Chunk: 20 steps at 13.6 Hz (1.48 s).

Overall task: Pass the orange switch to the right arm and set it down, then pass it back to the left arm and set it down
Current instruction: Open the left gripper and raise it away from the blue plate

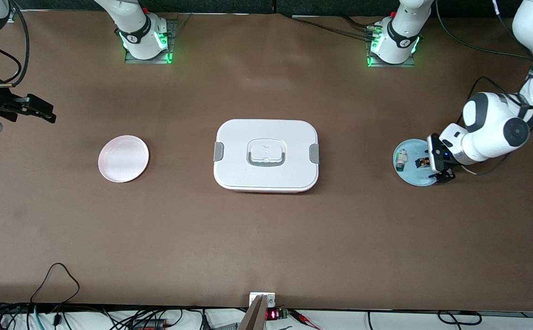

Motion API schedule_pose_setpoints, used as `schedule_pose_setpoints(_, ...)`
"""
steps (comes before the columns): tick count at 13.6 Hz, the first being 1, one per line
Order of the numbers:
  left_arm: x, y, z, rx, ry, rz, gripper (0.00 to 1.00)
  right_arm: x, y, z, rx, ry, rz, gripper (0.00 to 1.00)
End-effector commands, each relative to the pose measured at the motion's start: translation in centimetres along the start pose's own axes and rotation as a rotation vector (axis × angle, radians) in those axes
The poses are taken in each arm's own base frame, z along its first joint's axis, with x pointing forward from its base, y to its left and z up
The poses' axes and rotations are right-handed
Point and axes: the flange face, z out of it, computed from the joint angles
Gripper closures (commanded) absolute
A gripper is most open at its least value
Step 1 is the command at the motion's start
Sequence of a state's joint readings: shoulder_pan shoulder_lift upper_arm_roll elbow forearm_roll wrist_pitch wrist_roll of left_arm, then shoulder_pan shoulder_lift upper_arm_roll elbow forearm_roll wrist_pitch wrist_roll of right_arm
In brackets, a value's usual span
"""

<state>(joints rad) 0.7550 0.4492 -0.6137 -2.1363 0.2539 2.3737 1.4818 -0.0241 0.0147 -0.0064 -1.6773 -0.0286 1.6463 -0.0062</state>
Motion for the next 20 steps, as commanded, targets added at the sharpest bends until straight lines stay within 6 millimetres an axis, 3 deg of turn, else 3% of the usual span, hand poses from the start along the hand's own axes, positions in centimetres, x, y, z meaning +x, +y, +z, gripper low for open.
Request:
schedule_pose_setpoints(1,0.4,-1.4,-3.4,-0.033,-0.041,-0.048,0.00,0.0,0.0,-1.3,0.015,0.012,0.000,0.00)
schedule_pose_setpoints(5,0.2,-2.1,-6.9,-0.076,-0.061,-0.325,0.00,0.1,0.0,-1.4,0.013,0.014,-0.019,0.00)
schedule_pose_setpoints(10,7.5,-3.8,-17.0,-0.105,-0.081,-0.647,0.00,0.1,0.1,-1.4,0.013,0.014,-0.018,0.00)
schedule_pose_setpoints(13,10.6,-3.3,-23.2,-0.110,-0.110,-0.903,0.00,0.1,0.0,-1.4,0.013,0.014,-0.018,0.00)
schedule_pose_setpoints(17,11.9,-2.5,-30.0,-0.047,-0.098,-1.125,0.00,0.1,0.0,-1.3,0.013,0.012,-0.018,0.00)
schedule_pose_setpoints(20,12.8,-1.1,-32.0,-0.041,-0.098,-1.169,0.00,0.1,0.1,-1.3,0.009,0.012,-0.017,0.00)
